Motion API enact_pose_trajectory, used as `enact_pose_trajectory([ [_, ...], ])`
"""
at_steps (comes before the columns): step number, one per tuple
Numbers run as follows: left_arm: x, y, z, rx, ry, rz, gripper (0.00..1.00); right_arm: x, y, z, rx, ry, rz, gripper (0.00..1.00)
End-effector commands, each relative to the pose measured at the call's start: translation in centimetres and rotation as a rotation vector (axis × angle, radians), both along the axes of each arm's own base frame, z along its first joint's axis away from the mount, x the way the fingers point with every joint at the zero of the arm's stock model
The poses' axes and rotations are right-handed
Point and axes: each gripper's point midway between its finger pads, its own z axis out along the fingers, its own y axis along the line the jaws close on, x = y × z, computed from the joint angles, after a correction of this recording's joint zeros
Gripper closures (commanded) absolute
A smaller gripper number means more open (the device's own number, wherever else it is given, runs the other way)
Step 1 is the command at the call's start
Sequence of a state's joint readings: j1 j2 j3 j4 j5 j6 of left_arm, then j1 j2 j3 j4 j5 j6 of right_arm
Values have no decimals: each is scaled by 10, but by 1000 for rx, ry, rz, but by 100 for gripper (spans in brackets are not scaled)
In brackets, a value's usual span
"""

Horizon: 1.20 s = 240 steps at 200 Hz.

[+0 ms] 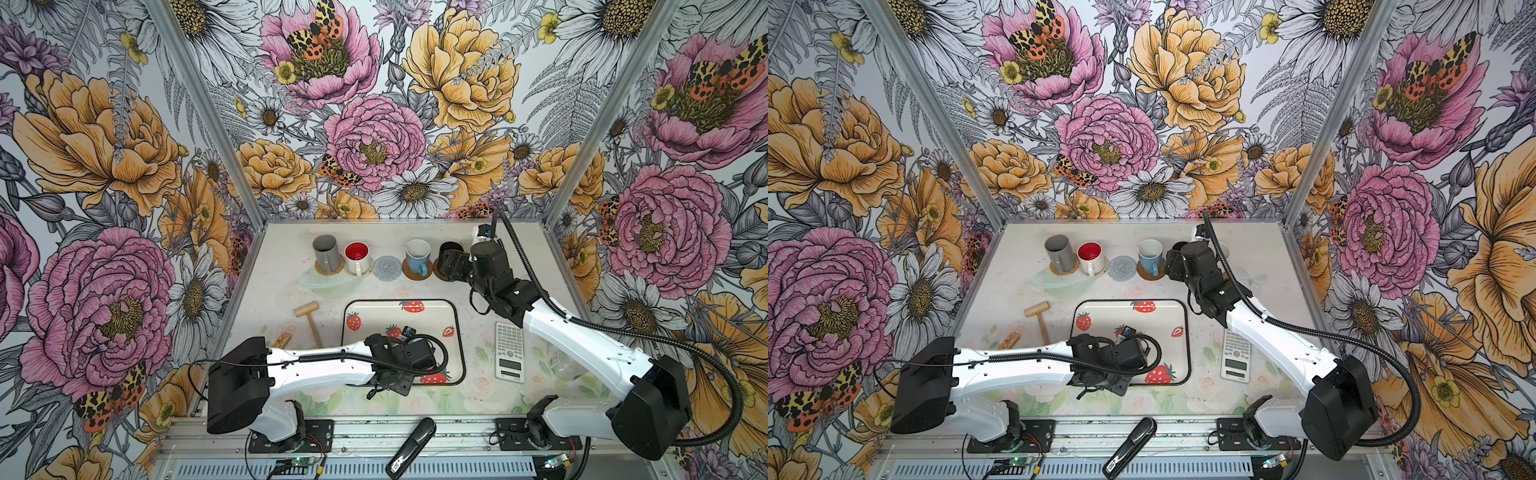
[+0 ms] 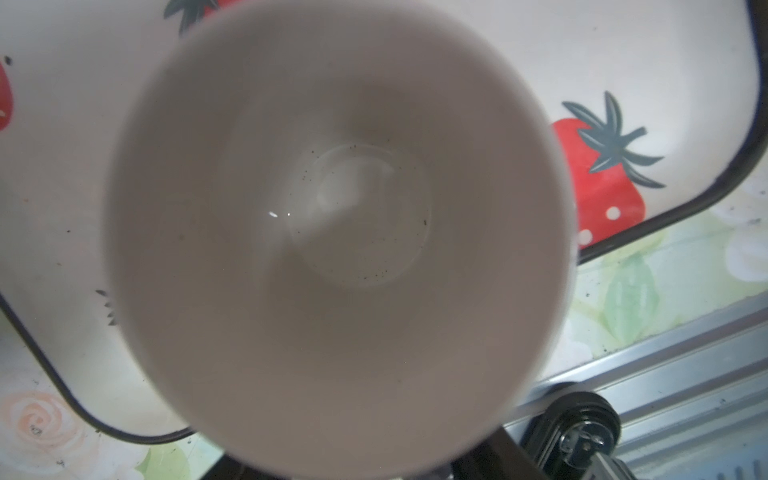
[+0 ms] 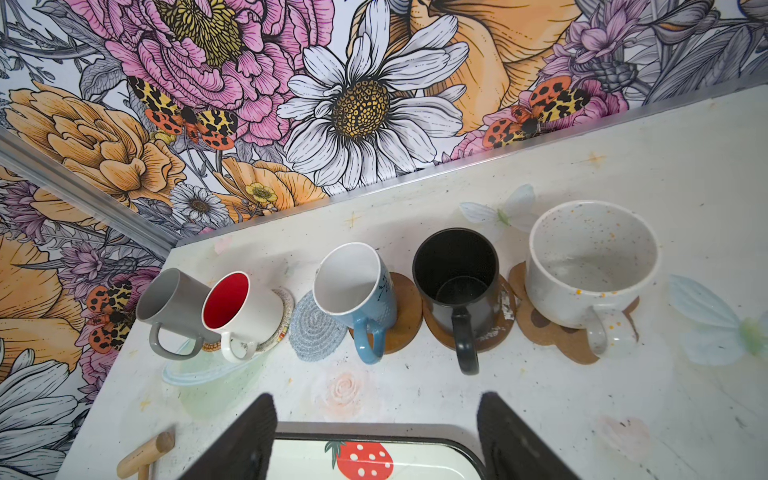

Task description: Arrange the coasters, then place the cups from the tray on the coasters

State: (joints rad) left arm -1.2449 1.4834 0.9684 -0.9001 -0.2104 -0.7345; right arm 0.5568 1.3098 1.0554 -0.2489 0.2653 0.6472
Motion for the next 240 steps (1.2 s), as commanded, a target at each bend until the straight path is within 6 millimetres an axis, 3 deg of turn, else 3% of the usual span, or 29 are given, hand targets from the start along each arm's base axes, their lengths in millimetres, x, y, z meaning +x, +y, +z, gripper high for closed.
enact_pose_trajectory([
  [1, 10, 3, -2, 10, -38, 30, 50, 4, 1, 0, 13, -7, -3, 22],
  [196, 19, 0, -15, 10, -78, 59, 76, 8, 6, -8, 24, 13, 19, 22],
  [227, 21, 0, -13, 6, -85, 62, 86, 8, 6, -8, 24, 14, 18, 22],
  [240, 22, 1, -11, 6, -91, 67, 97, 8, 6, -8, 24, 15, 20, 22],
])
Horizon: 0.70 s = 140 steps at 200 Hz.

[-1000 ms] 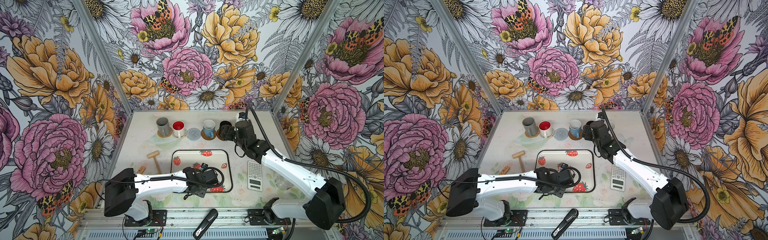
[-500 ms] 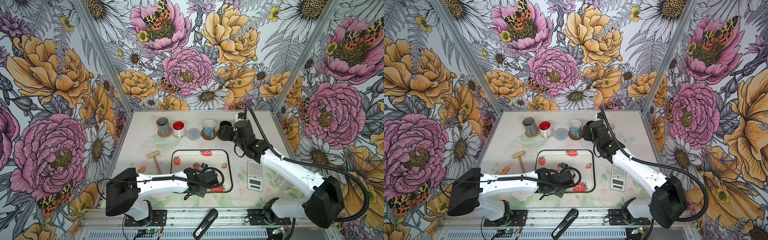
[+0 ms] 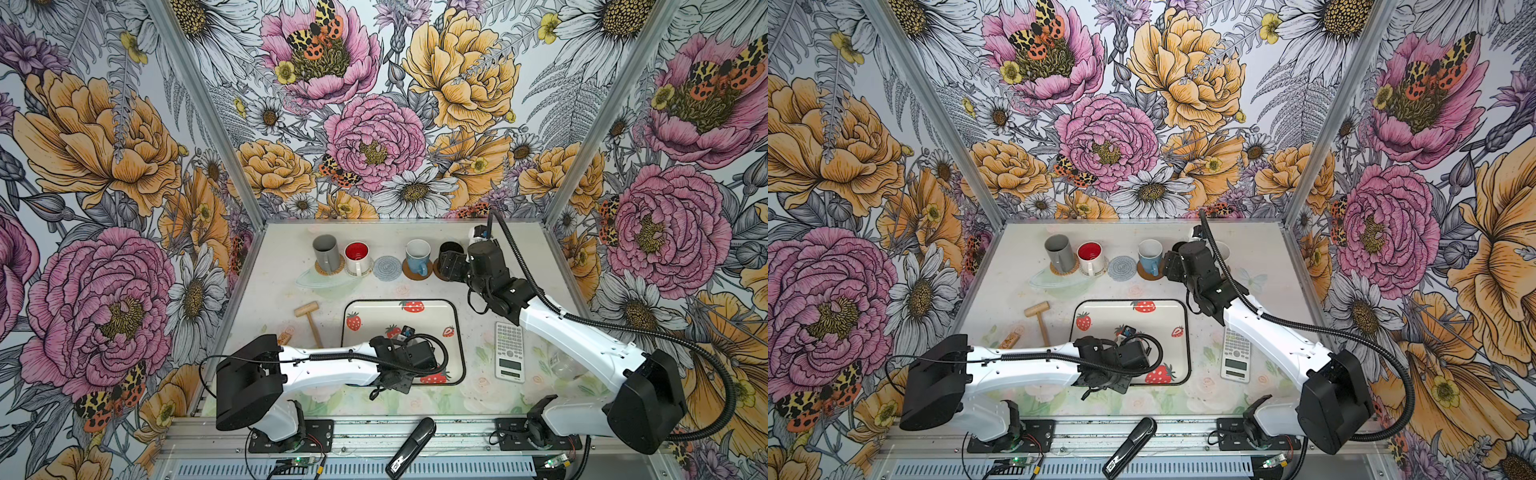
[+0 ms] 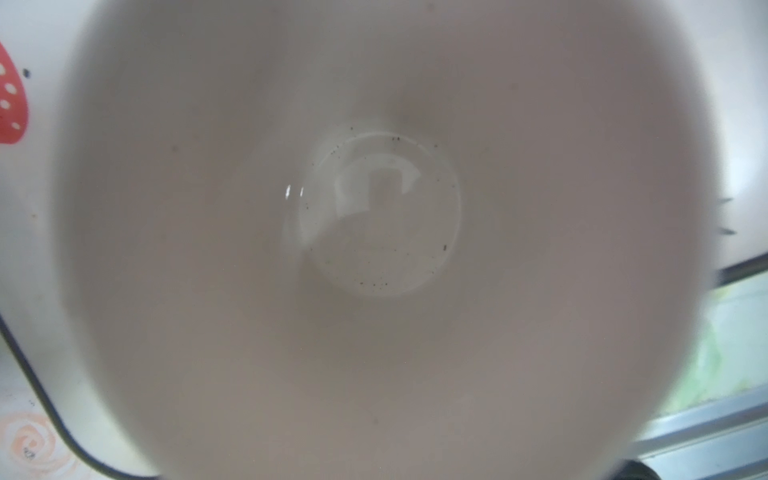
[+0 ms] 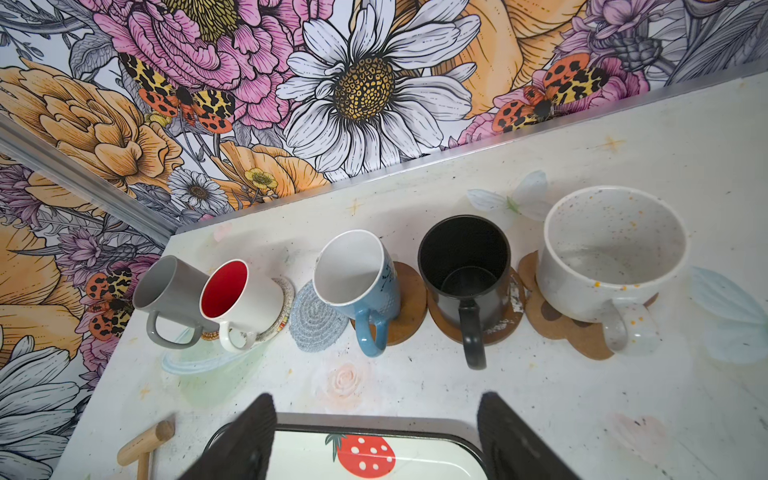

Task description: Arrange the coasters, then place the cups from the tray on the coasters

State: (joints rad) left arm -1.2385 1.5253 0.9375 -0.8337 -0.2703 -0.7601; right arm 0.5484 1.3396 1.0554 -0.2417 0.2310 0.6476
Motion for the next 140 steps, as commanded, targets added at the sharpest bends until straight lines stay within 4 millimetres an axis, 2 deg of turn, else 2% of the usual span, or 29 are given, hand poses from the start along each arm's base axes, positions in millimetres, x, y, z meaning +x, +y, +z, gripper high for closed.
enact_pose_trajectory([
  [1, 10, 0, 3, -11, -42, 26, 98, 4, 1, 3, 21, -13, -2, 22],
  [50, 16, -4, 17, -49, -74, 40, 100, 3, 0, 4, 22, -17, -2, 22],
  [140, 26, 0, 47, -126, -151, 90, 100, 2, -4, 4, 22, -18, -7, 22],
])
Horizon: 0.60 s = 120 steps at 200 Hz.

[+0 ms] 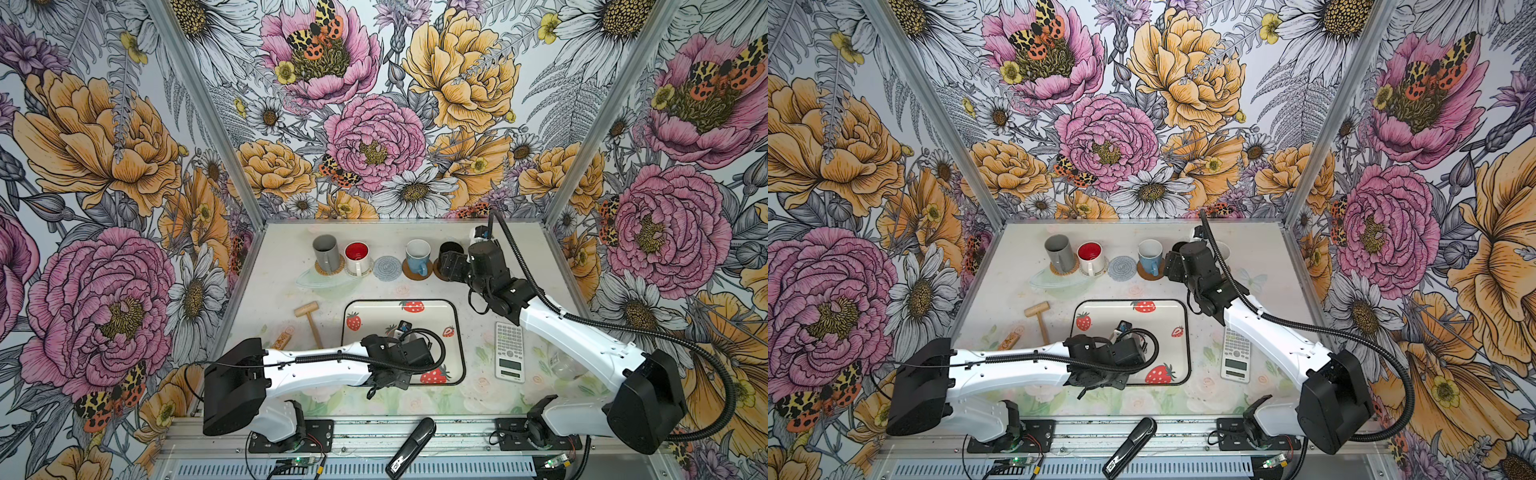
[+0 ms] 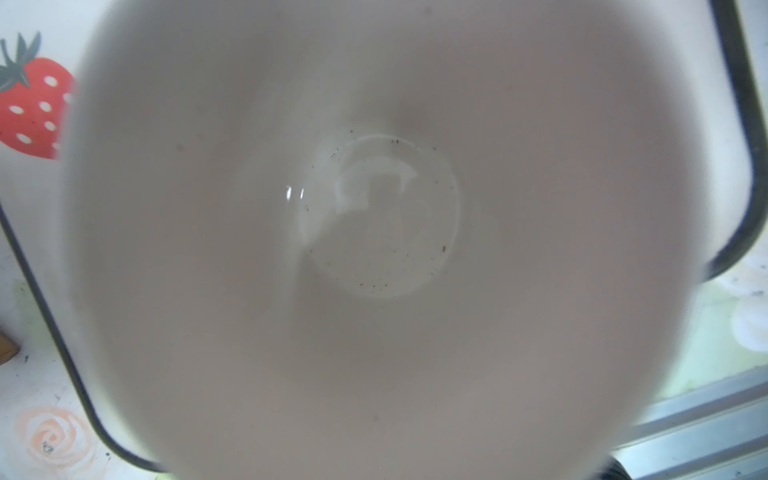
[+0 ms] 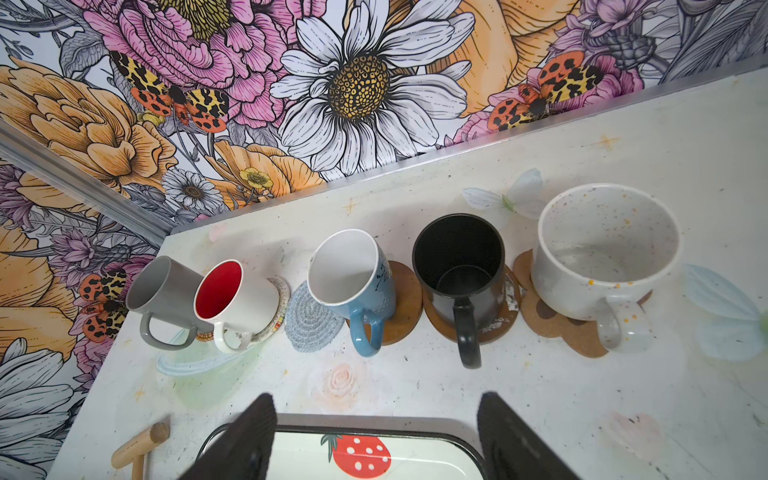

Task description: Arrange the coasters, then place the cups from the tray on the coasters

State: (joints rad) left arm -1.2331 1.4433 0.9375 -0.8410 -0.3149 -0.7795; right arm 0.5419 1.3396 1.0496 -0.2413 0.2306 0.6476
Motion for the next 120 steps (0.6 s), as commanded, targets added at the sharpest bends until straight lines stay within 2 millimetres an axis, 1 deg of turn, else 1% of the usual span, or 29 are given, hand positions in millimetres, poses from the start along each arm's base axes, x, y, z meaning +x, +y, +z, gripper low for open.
enact_pose_trajectory([
  [1, 18, -1, 23, -64, -87, 59, 100, 2, -1, 6, 24, -22, -1, 22],
  [36, 28, 5, 30, -78, -98, 77, 100, 1, -4, 7, 25, -23, -3, 22],
  [120, 69, 17, 58, -108, -151, 132, 100, -4, -19, 9, 41, -31, -25, 21],
])
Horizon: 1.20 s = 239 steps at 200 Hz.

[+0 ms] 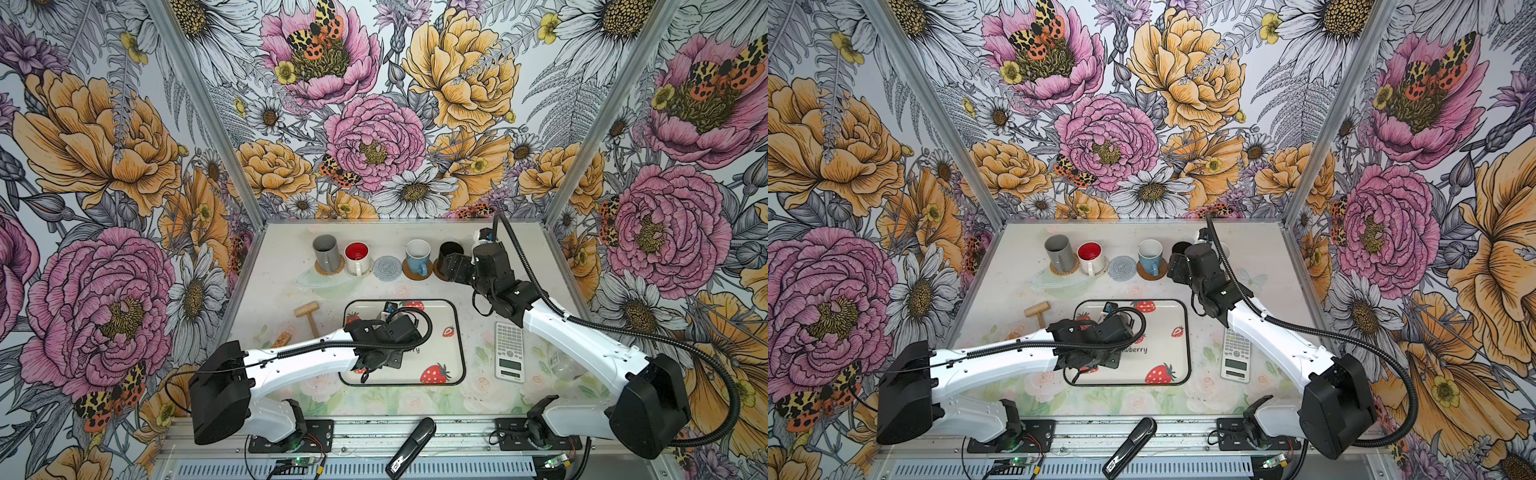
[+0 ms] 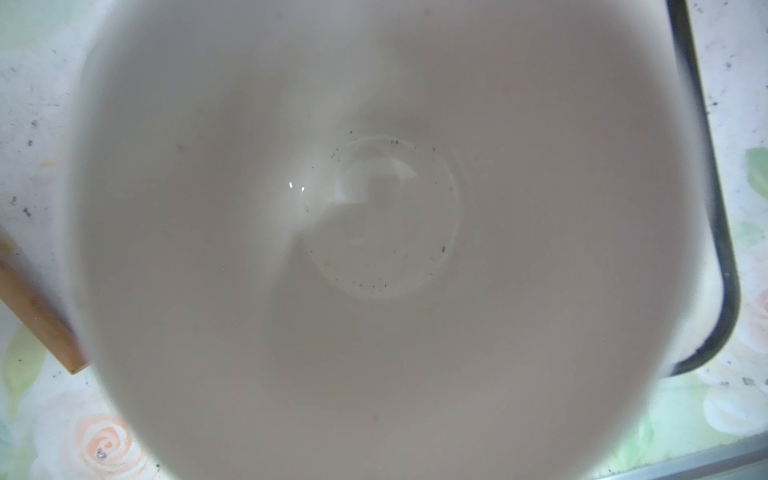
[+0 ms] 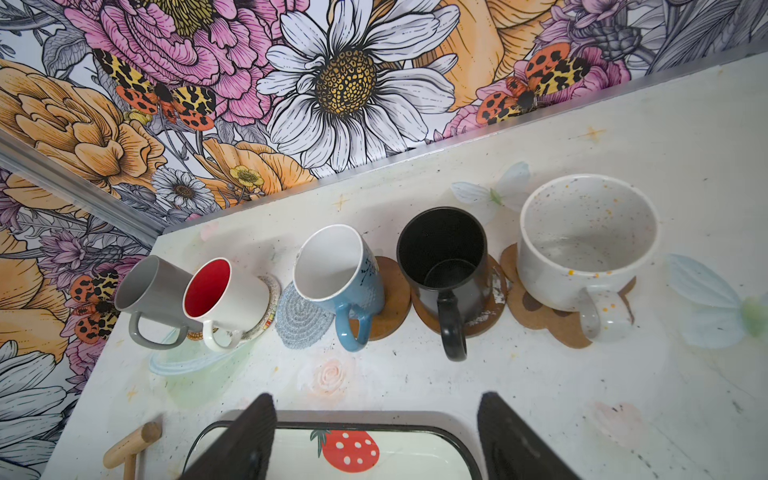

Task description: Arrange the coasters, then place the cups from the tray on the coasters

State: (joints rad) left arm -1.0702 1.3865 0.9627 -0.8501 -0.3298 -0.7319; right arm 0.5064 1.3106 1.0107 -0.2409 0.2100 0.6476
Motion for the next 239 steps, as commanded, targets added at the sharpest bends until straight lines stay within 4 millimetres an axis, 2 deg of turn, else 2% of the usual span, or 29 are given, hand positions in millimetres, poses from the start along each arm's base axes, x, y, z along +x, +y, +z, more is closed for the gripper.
enact_pose_trajectory([
  [1, 24, -6, 35, -61, -106, 9, 100, -1, -5, 16, 37, -45, -8, 21],
  [72, 61, -3, 56, -50, -156, 28, 100, -8, -19, 17, 42, -57, -31, 21],
  [162, 108, 5, 73, -27, -186, 60, 100, -16, -40, 18, 43, -76, -67, 20],
  [209, 140, 4, 75, -11, -181, 62, 100, -21, -46, 24, 55, -98, -74, 20],
  [239, 164, 1, 71, 0, -173, 61, 100, -21, -53, 21, 51, -95, -85, 20],
])
